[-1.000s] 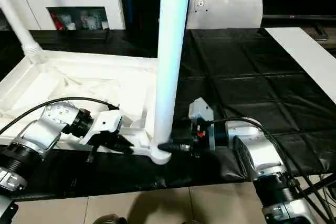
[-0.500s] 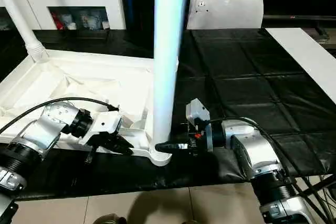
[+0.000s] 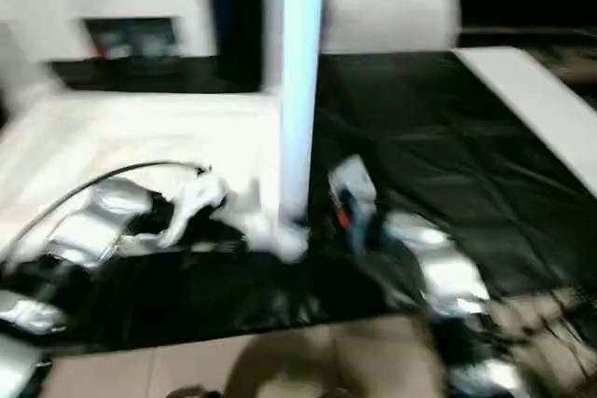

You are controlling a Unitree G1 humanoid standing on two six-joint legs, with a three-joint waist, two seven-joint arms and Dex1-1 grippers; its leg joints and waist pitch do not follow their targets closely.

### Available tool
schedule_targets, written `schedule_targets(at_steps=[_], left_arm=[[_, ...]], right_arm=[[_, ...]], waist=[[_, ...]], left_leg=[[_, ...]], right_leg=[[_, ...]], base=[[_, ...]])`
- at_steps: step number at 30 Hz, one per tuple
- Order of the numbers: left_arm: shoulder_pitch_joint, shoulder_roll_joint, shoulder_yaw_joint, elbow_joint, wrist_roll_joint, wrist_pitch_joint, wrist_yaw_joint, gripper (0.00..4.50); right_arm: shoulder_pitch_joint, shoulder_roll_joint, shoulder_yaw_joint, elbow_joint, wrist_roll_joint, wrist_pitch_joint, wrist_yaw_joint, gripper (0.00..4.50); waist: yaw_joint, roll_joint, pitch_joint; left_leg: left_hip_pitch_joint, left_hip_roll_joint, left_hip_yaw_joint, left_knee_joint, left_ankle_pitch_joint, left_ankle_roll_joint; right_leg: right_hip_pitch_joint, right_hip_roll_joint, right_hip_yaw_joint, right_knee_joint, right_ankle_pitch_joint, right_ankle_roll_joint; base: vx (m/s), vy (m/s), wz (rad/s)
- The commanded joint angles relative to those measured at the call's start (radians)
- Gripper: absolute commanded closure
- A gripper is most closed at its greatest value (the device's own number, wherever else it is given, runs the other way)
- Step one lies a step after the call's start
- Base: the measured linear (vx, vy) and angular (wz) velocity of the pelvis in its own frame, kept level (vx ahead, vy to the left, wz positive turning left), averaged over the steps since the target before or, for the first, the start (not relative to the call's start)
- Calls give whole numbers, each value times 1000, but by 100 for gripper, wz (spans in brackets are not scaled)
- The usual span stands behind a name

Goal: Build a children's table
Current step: Rotate leg to tighten

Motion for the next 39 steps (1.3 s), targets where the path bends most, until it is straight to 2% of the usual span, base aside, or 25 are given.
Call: schedule_targets(at_steps=[1,2,4,5,7,8,9,11,12,14,16,19,21,23,24,26,27,28,29,31,34,39], left_arm=[[-50,-93,25,-18,-41,36,106,450],[-59,-115,39,-7,-38,51,155,450],[-75,-151,60,13,-15,65,252,450],[-75,-151,60,13,-15,65,252,450],[-81,-172,67,1,16,92,324,450],[-78,-175,69,-4,15,95,329,450],[-78,-175,69,-4,15,95,329,450],[-72,-166,58,-21,21,92,320,450],[-69,-161,56,-28,19,94,314,450],[-62,-139,40,-39,28,94,298,450],[-56,-124,41,-46,26,90,284,450],[-37,-94,33,-63,18,58,226,450],[-23,-83,39,-74,-6,43,181,450],[-8,-49,21,-68,-12,-23,108,450],[-1,-30,13,-64,-20,-47,64,450],[6,-11,2,-59,-28,-81,22,450],[14,15,-15,-52,-39,-142,-50,450],[18,32,-27,-47,-40,-170,-89,450],[21,52,-44,-42,-36,-205,-131,450],[24,77,-63,-36,-33,-234,-186,450],[23,98,-70,-29,-44,-256,-258,450],[20,160,-122,-44,-48,-305,-405,450]], right_arm=[[-27,109,84,19,10,68,-70,254],[-39,139,76,31,2,88,-123,254],[-59,195,70,61,-29,108,-224,254],[-59,195,70,61,-29,108,-224,254],[-71,246,67,77,-52,69,-284,254],[-72,252,63,79,-55,54,-291,219],[-72,252,63,79,-55,54,-291,184],[-76,260,43,77,-48,28,-300,178],[-74,254,43,67,-49,21,-292,178],[-59,230,47,41,-43,-2,-254,142],[-42,204,45,12,-35,-17,-210,135],[-19,149,38,-11,-25,-53,-145,102],[-5,101,41,-17,-30,-78,-95,91],[15,35,40,-31,-24,-108,-15,67],[25,1,35,-41,-10,-113,35,67],[33,-27,29,-50,2,-117,81,48],[41,-66,24,-59,21,-119,146,42],[44,-90,23,-64,33,-119,188,35],[46,-112,24,-68,44,-116,226,23],[44,-143,28,-73,62,-110,288,12],[34,-187,43,-79,93,-91,372,4],[5,-258,92,-70,124,-76,540,4]], waist=[[1,-3,-58],[-5,-12,-60],[-4,-9,-61],[-6,-8,-60],[-2,-5,-64],[0,-1,-64],[1,-1,-66],[1,-1,-67],[2,3,-68],[2,1,-68],[5,1,-66],[5,1,-69],[2,2,-70],[6,3,-69],[6,0,-69],[5,3,-69],[6,-2,-68],[8,-1,-69],[10,2,-67],[12,1,-65],[28,5,-63],[47,3,-63]], left_leg=[[8,23,-20,-77,-334,-26],[4,21,-18,-75,-322,-16],[8,21,-15,-72,-299,-7],[8,21,-13,-71,-294,-5],[6,22,-13,-72,-259,-1],[4,23,-13,-74,-251,0],[3,24,-13,-74,-245,0],[2,24,-11,-73,-220,13],[4,24,-11,-73,-218,15],[3,24,-10,-73,-217,18],[6,25,-9,-73,-227,21],[0,26,-11,-72,-204,29],[0,24,-8,-69,-191,38],[3,25,-8,-67,-193,47],[1,25,-7,-68,-195,53],[3,28,-7,-68,-196,56],[1,27,-8,-68,-204,63],[3,28,-8,-68,-208,65],[5,31,-8,-69,-219,66],[9,33,-6,-70,-233,59],[17,38,-5,-73,-259,42],[14,40,-5,-74,-269,31]], right_leg=[[34,-58,30,-101,-481,-127],[36,-56,29,-101,-459,-133],[33,-55,32,-101,-429,-139],[31,-53,34,-99,-418,-143],[35,-53,35,-94,-354,-153],[39,-52,35,-92,-320,-157],[40,-52,35,-89,-297,-162],[45,-51,36,-83,-216,-184],[47,-51,35,-82,-205,-189],[48,-52,36,-82,-200,-193],[48,-51,35,-84,-211,-190],[55,-52,35,-78,-160,-197],[56,-50,34,-76,-128,-217],[56,-51,35,-80,-136,-219],[59,-51,35,-79,-133,-221],[55,-50,34,-77,-123,-230],[57,-51,34,-79,-142,-230],[58,-52,34,-80,-152,-227],[54,-52,34,-81,-163,-227],[49,-52,35,-81,-179,-233],[42,-54,36,-84,-237,-222],[44,-56,35,-77,-231,-225]], base=[[0,0,0],[0,0,0],[0,0,0],[0,0,0],[0,0,0],[0,0,0],[0,0,0],[0,0,0],[0,0,0],[0,0,0],[0,0,0],[0,0,0],[0,0,0],[0,0,0],[0,0,0],[0,0,0],[0,0,0],[0,0,0],[0,0,0],[0,0,0],[0,0,0],[0,0,0]])
